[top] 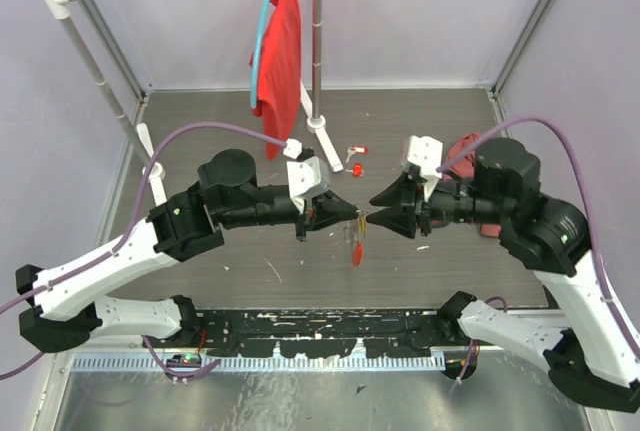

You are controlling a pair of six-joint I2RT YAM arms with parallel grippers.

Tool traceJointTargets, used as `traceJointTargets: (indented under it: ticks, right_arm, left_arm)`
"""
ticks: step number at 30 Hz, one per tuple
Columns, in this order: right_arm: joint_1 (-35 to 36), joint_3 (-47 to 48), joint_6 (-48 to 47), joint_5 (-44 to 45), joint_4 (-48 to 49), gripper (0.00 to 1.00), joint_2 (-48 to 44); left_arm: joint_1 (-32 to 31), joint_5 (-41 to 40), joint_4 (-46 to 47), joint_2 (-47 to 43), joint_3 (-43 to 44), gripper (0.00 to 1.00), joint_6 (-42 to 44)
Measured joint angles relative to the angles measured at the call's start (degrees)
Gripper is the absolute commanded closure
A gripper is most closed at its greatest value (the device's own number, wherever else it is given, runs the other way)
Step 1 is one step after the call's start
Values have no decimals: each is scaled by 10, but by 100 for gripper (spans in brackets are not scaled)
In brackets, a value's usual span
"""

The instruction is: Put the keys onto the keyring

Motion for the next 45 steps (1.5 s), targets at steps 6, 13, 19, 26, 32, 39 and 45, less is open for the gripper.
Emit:
traceJointTargets:
  ticks: [6,13,19,26,32,39,45]
  right_arm:
    - [0,-91,59,5,125,59,-87]
    - [0,-145,115,-11,248,59,-122]
    - [0,-176,154,-33,318,60,-120]
    - [0,-183,176,-53,364,63,-119]
    - [0,-185,187,-65,380,71,-120]
    - [0,-186,193,-77,393,81,-120]
    - [0,-186,199,-82,400,78,-119]
  left_arm:
    - [0,-7,60,-37,-45,100,-48]
    - [0,-10,134,-61,-85,100,-100]
    - [0,2,188,-65,-98,100,-134]
    - [0,12,226,-69,-101,100,-154]
    - [0,15,258,-74,-112,100,-168]
    - [0,21,275,-73,-116,100,-183]
    - [0,23,278,-73,-116,100,-186]
